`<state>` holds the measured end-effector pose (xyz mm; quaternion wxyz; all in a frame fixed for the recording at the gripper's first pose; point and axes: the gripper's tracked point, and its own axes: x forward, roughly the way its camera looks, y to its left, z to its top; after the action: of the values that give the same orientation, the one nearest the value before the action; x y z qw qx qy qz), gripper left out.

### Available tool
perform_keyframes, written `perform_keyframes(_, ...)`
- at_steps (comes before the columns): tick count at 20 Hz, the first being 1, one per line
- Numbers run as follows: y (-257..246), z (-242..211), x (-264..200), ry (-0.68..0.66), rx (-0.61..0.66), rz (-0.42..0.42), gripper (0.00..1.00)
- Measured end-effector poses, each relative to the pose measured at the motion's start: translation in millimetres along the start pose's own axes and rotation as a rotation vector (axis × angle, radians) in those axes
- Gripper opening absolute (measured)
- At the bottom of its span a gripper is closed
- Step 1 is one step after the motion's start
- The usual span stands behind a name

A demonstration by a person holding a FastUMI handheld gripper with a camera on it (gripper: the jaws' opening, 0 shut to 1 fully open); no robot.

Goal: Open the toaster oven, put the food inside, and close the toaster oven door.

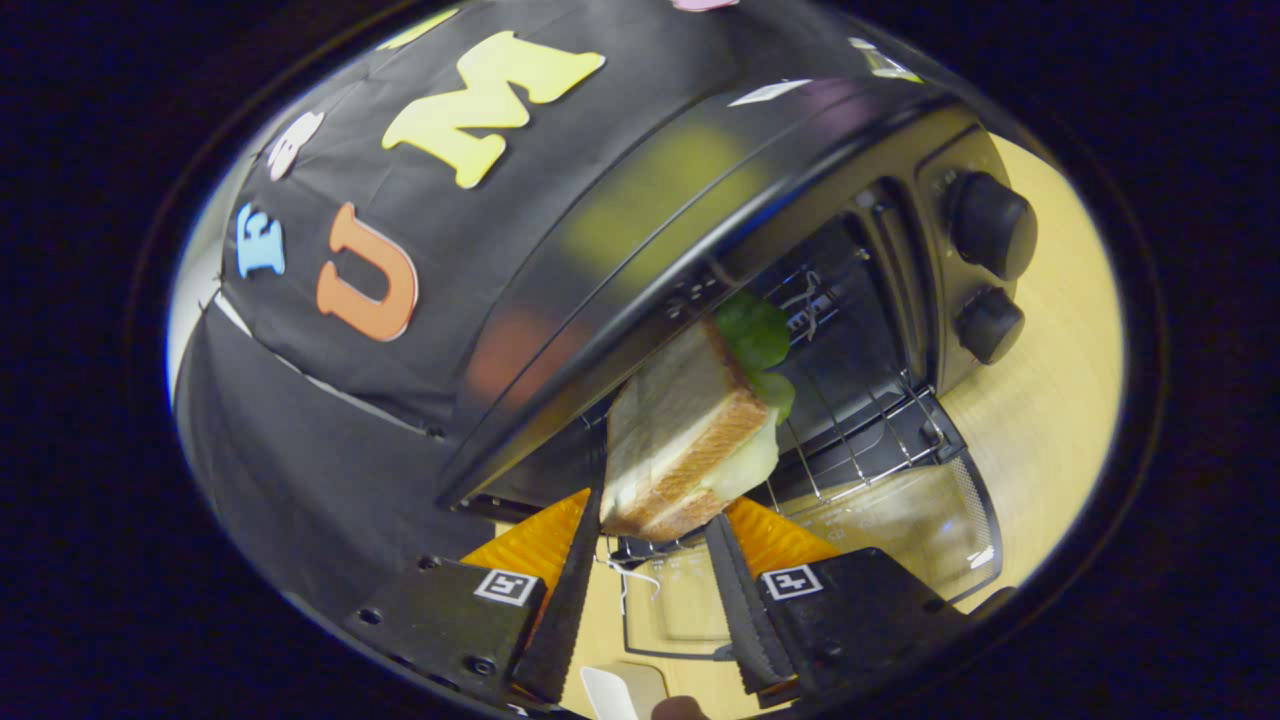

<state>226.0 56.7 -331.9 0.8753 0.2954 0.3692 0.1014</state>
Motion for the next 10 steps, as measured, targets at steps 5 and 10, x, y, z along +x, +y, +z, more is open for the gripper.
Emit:
perform_keyframes(5, 0.0, -30.1, -31.0, 0.069, -0.180, -0.075, 0.73)
perform_keyframes(10, 8.8, -52.5, -81.8, 0.060, -0.354, -0.136, 0.80)
